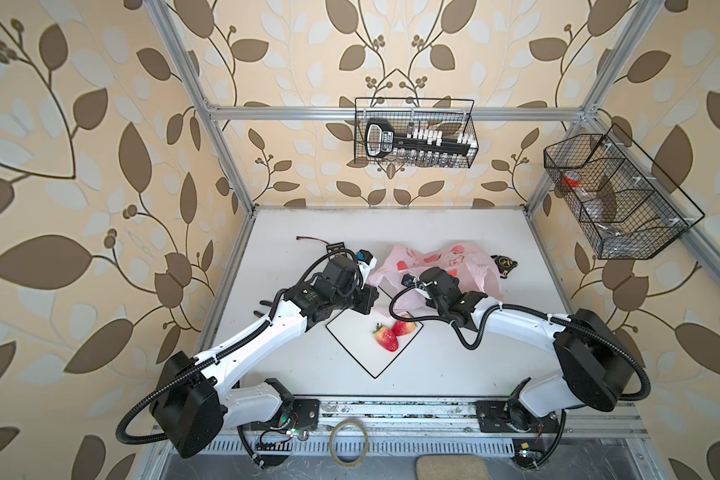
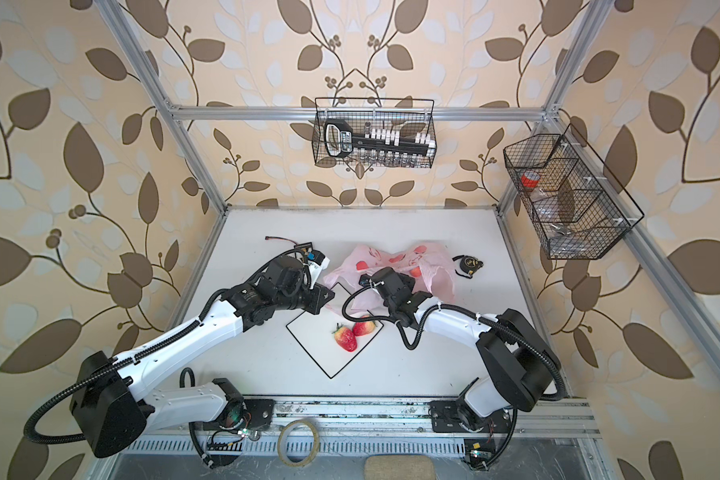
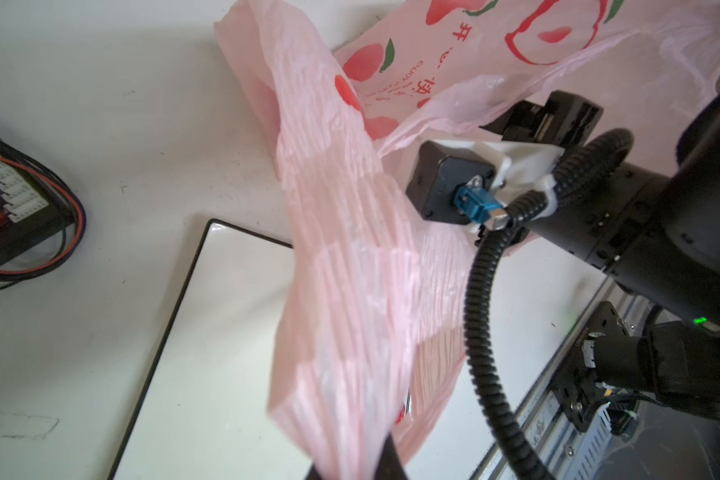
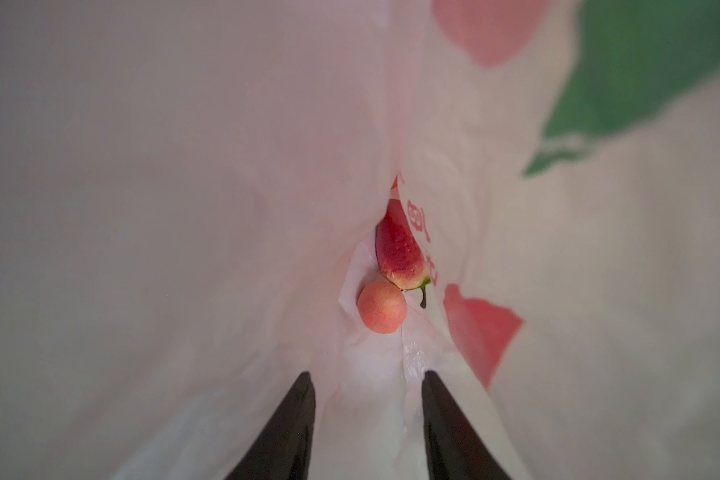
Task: Take the fake fruits out of the plastic bag
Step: 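Lower the right gripper into the bag and grasp a third fake strawberry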
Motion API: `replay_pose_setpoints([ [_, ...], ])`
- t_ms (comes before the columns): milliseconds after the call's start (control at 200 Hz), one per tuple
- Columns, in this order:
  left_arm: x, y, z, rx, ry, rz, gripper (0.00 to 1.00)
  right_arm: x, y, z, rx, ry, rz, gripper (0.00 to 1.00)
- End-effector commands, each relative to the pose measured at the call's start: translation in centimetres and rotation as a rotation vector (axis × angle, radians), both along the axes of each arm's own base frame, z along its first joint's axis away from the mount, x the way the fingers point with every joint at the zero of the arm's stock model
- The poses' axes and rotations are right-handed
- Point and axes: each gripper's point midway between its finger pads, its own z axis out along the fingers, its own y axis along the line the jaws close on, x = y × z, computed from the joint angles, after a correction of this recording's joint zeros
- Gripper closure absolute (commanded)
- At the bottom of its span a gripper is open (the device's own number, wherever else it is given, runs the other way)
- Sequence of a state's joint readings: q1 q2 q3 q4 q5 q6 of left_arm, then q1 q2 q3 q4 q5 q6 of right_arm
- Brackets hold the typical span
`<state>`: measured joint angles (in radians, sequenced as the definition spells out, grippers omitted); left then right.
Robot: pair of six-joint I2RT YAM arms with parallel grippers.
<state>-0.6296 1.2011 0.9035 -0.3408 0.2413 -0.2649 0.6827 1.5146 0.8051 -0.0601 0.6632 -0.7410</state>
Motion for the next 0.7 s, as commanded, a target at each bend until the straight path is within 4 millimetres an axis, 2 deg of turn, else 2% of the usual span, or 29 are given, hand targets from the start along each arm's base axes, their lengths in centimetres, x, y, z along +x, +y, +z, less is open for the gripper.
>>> replay_pose_setpoints([
  [0, 0.2, 0.0, 3.5, -0.035, -0.099, -0.001, 1.00, 0.7, -2.0, 0.0, -0.033, -0.028, -0.086, 0.56],
  [125, -0.4, 0.5, 4.1, -0.030, -0.115, -0.007, 1.00, 1.5, -3.8, -0.8, 0.006, 0.008, -0.198, 0.54],
  [230, -1.0, 0.9, 3.5, -0.011, -0.097, -0.011, 1.00, 2.2, -4.4, -0.9, 0.083, 0.007, -0.280, 0.52],
  [345, -1.5, 1.1, 2.3, 0.002, -0.049, -0.012, 1.00, 2.9, -5.3, -0.5, 0.194, -0.021, -0.379, 0.41],
  [495, -1.9, 0.8, 1.4, -0.020, -0.019, -0.024, 1.00, 3.8, -5.7, 0.5, 0.501, -0.047, -0.541, 0.38],
  [620, -2.0, 0.6, 0.7, -0.027, 0.000, -0.018, 1.00, 4.8, -4.5, 0.9, 0.831, -0.027, -0.665, 0.37],
  [695, -1.9, 0.5, 0.4, -0.032, 0.012, -0.016, 1.00, 5.7, -3.5, 1.2, 0.963, -0.037, -0.698, 0.36],
])
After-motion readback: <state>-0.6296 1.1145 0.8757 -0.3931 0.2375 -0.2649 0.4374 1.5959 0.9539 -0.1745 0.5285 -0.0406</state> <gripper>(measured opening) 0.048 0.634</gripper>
